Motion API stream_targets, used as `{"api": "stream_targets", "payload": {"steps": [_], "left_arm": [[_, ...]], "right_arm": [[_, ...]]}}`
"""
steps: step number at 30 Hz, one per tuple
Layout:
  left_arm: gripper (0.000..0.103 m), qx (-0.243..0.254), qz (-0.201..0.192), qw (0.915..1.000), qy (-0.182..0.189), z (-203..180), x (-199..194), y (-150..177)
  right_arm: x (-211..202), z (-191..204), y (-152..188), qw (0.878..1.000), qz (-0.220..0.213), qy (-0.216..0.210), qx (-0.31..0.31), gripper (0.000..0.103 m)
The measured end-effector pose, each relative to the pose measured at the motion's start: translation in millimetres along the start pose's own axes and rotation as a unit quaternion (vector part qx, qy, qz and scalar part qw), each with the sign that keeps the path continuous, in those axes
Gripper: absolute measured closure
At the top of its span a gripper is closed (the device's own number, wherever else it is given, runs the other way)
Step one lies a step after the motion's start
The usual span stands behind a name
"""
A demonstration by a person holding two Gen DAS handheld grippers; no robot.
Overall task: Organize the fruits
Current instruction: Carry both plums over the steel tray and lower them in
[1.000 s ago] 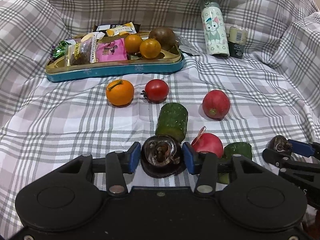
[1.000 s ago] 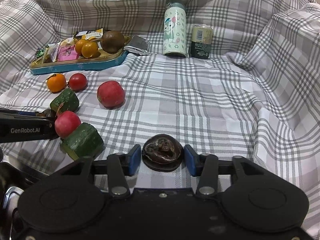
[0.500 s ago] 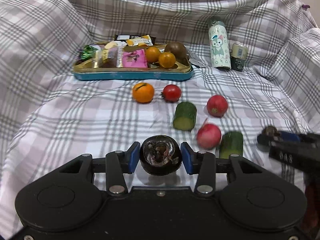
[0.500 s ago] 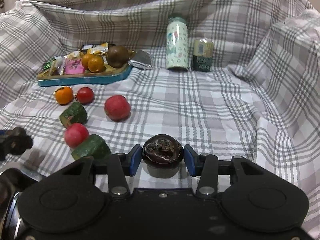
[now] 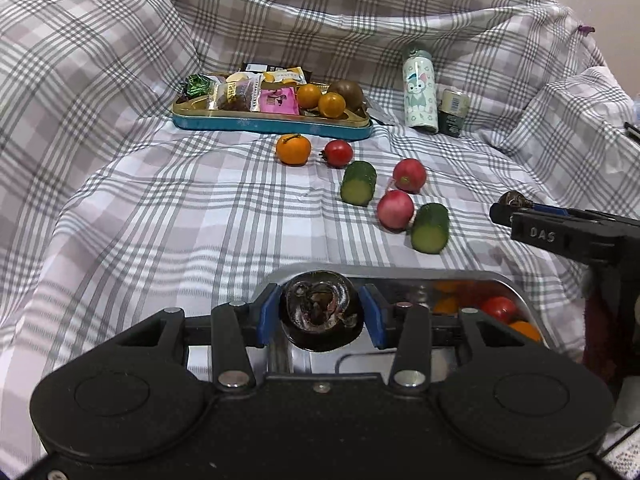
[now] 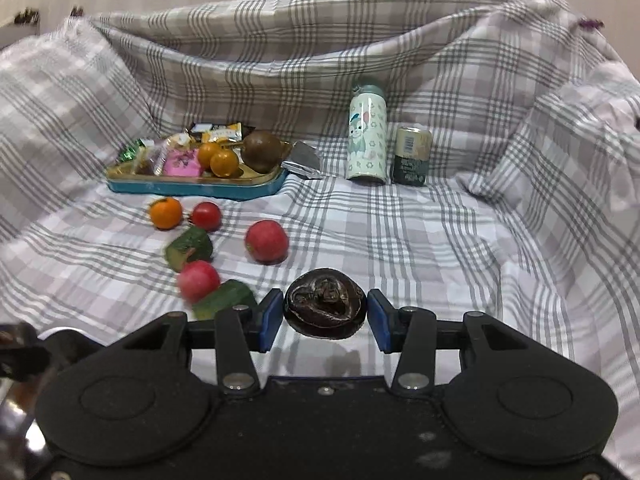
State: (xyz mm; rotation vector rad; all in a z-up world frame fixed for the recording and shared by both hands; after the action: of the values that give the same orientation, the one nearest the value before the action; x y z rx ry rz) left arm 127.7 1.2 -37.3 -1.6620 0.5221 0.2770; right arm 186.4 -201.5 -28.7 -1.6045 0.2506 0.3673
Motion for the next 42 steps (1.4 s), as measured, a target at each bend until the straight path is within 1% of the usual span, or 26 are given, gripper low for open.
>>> {"api": "stream_targets", "payload": {"steps": [6,9,13,18,22,26,29,37,42], "left_arm": [[0.051,0.004,-0.005,1.0000,0.005,-4.0,-14.2,8.3],[0.051,0.014,-0.010,0.9999,-0.001,-6.3,-20.9,13.4],[0.051,0.027,-0.017,0.9995,-0.003,-11.1,-29.2,18.7],[0.051,0.026,-0.020,0.9994,-0.012,-10.7,-34.0,24.3],[0.051,0.022,-0.018,0.9994,-0.020,-7.2,-30.6,27.5],[0.051,-0.006,-0.013,0.9997,-0.020,0.1,-26.8,27.1],[0.051,-0.015,-0.016,0.9995,-0.024,3.0,-27.1,27.7],[0.051,0.006,-0.015,0.9998,-0.015,-4.5,-27.1,29.8],[0.051,0.007,-0.015,0.9998,-0.012,-5.2,-27.5,28.9]], "right_arm": [[-48.6,12.8,8.2,1.000,-0.007,-0.021,-0.007,0.056],[-69.5,21.6,19.3,0.999,-0.006,-0.036,-0.009,0.056],[-91.6,36.1,35.6,0.998,-0.004,-0.053,-0.021,0.056],[-110.8,52.0,45.0,0.996,-0.021,-0.073,-0.040,0.056],[-110.9,58.6,53.3,0.995,-0.016,-0.077,-0.061,0.056],[-108.2,58.8,55.6,0.995,-0.008,-0.081,-0.056,0.056],[-109.2,58.4,56.5,0.995,-0.007,-0.081,-0.055,0.056],[-109.3,62.0,58.3,0.994,-0.004,-0.088,-0.064,0.056],[-109.4,61.1,58.1,0.994,-0.001,-0.091,-0.058,0.056]]}}
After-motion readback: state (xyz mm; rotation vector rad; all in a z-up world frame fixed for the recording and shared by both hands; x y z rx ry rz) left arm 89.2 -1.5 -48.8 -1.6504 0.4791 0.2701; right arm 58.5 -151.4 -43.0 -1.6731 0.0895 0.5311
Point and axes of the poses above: each gripper's, at about its wrist camera, not at the fingertips, and x roughly the way its jaws point, z to its left, y to its underside, the point moved 8 cm from there along x, roughly the way its jaws point, and after that the axes turned 14 degrees about -z, right-handed, at the moved point
